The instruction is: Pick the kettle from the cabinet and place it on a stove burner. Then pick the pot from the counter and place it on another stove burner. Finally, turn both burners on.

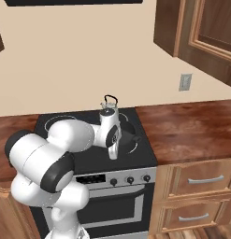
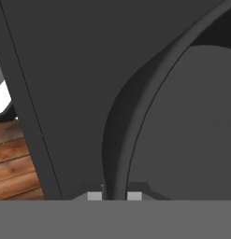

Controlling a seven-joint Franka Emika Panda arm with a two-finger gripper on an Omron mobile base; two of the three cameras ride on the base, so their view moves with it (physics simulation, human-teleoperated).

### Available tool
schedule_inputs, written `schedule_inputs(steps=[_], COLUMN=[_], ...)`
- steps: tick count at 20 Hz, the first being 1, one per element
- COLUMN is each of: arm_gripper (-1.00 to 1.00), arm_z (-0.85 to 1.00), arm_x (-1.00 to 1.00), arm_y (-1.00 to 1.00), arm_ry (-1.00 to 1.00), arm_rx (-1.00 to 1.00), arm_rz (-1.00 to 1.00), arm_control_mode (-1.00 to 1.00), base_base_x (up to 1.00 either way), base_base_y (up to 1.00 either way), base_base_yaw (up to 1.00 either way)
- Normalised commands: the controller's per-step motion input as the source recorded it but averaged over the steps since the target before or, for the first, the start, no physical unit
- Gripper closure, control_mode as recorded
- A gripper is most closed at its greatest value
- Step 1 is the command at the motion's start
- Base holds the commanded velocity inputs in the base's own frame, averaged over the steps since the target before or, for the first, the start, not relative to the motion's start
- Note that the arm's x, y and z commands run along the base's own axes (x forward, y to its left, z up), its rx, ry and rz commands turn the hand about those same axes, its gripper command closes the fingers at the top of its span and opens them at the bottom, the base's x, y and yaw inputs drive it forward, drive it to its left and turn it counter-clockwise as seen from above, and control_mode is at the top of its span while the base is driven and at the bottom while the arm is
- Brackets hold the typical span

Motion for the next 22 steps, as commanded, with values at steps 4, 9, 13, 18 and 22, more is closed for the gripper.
schedule_inputs(steps=[4,9,13,18,22], arm_gripper=[-1.0,-1.0,-1.0,-1.0,-1.0], arm_z=[-0.01,0.0,0.02,0.26,0.4], arm_x=[0.01,0.0,0.0,0.0,0.0], arm_y=[0.0,0.0,0.0,0.0,0.0], arm_ry=[0.0,-0.03,-0.05,-0.08,-0.1], arm_rx=[0.0,0.0,0.0,0.0,0.0], arm_rz=[0.04,0.03,0.02,0.01,0.01], arm_control_mode=[-1.0,-1.0,-1.0,-1.0,-1.0], base_base_x=[0.0,0.0,0.0,0.0,0.0], base_base_y=[0.0,0.0,0.0,0.0,0.0], base_base_yaw=[0.0,0.0,0.0,0.0,0.0])
